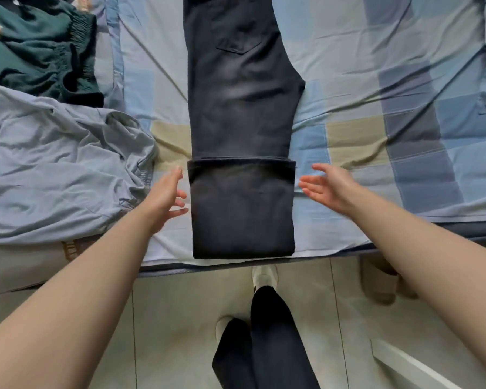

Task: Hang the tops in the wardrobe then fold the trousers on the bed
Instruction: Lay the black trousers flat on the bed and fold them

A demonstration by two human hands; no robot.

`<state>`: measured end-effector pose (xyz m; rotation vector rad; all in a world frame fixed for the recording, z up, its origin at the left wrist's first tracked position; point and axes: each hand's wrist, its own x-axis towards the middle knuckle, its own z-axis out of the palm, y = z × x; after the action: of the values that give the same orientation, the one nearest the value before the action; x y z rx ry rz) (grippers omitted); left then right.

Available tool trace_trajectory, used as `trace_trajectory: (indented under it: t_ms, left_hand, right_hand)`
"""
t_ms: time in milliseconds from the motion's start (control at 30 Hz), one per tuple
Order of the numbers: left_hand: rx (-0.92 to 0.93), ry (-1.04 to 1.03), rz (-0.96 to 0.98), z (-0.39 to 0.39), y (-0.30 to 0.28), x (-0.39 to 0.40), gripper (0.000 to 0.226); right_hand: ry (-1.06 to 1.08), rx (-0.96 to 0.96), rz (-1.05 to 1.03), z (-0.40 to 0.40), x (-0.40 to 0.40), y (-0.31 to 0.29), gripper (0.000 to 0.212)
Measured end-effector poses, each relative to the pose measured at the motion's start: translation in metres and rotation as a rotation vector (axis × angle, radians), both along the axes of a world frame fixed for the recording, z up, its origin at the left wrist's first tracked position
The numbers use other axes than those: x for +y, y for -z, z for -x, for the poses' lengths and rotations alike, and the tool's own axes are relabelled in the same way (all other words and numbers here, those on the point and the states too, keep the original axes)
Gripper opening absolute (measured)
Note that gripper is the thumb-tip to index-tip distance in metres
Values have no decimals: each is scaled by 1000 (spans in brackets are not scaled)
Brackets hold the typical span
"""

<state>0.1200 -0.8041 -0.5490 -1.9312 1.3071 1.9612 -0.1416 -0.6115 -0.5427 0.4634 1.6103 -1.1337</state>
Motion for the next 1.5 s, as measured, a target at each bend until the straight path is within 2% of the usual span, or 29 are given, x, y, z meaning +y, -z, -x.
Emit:
trace_trajectory:
  t_ms: [67, 133, 200, 267, 367, 467, 633, 767, 833, 900, 967, 1033, 1133, 1200, 1300, 1367, 1467, 1500]
  left_hand:
    - [-158, 168, 40, -5, 22, 18, 36]
    - [-210, 277, -48, -17, 36, 50, 22]
    - [-207, 327, -52, -34, 46, 78, 11]
    - [-200, 320, 0, -52, 58, 94, 16]
    - [-188, 291, 26, -67, 60, 97, 18]
    - [-102, 320, -12, -70, 54, 93, 16]
    - [3, 344, -21, -75, 48, 95, 18]
    - [-45, 213, -22, -77, 59, 107, 22]
    - [-79, 124, -24, -73, 64, 108, 19]
    - [-95, 7, -30, -65, 65, 107, 32]
    - [-95, -44, 5, -62, 63, 103, 36]
    - [-103, 2, 45, -63, 62, 100, 40]
    - [-107, 67, 65, -68, 57, 97, 47]
    - [-117, 113, 68, -71, 51, 98, 49]
    - [-116, 168, 44, -82, 39, 110, 52]
    - [-125, 200, 21, -93, 29, 127, 55]
    - [-146, 246, -32, -113, 8, 158, 62]
    - [-151, 268, -66, -120, 0, 166, 68]
  right_hand:
    - [-169, 80, -173, -8, 8, 23, 22]
    - [-387, 71, -274, -27, 22, 39, 22]
    - [-515, 3, -265, -53, 37, 45, 20]
    - [-558, -34, -230, -77, 50, 50, 19]
    - [-662, 54, -261, -96, 72, 63, 32]
    - [-627, 84, -230, -99, 85, 65, 20]
    - [-514, 96, -89, -99, 104, 62, 15]
    - [-382, 58, -138, -104, 103, 74, 18]
    - [-302, 2, -163, -103, 95, 80, 28]
    - [-323, -6, -187, -101, 89, 85, 34]
    - [-383, 61, -188, -102, 83, 86, 26]
    - [-431, 168, -186, -103, 80, 84, 23]
    - [-491, 314, -166, -107, 85, 76, 30]
    - [-503, 353, -151, -109, 93, 73, 30]
    - [-532, 361, -166, -114, 110, 61, 28]
    - [-528, 301, -195, -122, 124, 47, 25]
    - [-557, 221, -266, -140, 147, 15, 12]
    - [-570, 199, -299, -146, 155, 2, 20]
